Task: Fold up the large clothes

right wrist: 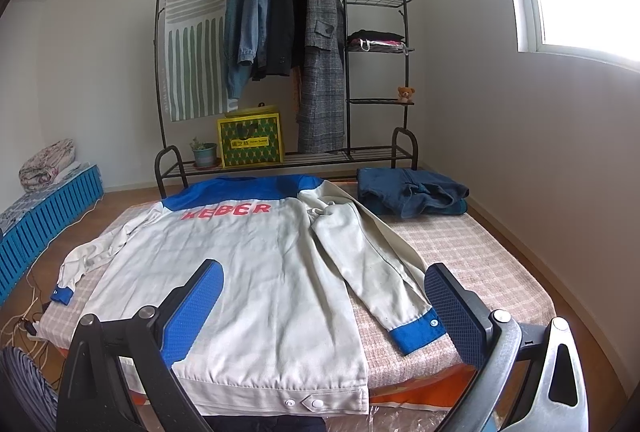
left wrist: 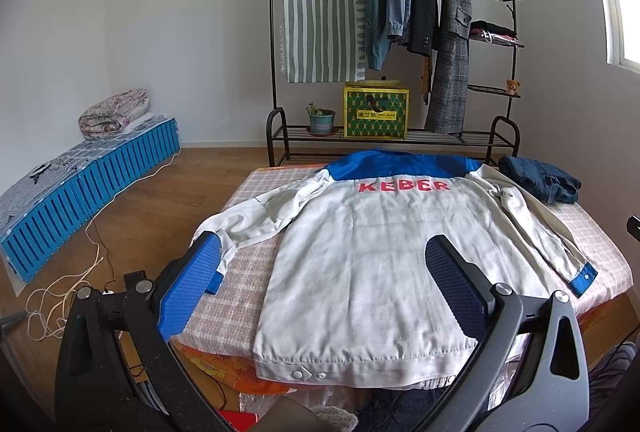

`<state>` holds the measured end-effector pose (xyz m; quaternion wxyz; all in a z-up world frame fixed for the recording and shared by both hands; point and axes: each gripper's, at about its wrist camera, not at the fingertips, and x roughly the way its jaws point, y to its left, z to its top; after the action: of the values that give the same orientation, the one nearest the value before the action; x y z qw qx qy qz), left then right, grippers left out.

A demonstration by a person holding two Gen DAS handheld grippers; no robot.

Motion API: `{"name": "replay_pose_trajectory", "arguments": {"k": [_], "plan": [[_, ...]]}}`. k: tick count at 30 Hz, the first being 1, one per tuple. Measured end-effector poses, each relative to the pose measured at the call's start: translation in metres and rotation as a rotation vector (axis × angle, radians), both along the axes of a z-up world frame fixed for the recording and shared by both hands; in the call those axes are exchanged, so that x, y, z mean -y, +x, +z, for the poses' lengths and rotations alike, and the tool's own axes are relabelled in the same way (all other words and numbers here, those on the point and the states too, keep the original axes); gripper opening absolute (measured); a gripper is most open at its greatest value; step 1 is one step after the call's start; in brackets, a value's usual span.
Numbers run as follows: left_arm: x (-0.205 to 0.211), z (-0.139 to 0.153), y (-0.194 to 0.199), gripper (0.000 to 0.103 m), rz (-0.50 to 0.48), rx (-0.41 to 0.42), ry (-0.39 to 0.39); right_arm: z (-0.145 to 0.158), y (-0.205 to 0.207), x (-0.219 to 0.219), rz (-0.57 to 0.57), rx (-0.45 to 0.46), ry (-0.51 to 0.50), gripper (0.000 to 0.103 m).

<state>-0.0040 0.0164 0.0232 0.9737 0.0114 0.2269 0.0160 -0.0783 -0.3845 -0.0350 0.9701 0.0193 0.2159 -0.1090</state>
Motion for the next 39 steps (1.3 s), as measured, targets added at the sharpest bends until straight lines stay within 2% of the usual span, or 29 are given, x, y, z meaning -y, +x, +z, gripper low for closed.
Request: {"name": "replay_pose_trajectory", "arguments": {"k": [39], "plan": [[-0.0042,-0.0039,-0.0023,0.103,-0.003,0.01,-0.001,0.0002,0.001,-0.0074,0.004,0.0,0.002,0.102]]}}
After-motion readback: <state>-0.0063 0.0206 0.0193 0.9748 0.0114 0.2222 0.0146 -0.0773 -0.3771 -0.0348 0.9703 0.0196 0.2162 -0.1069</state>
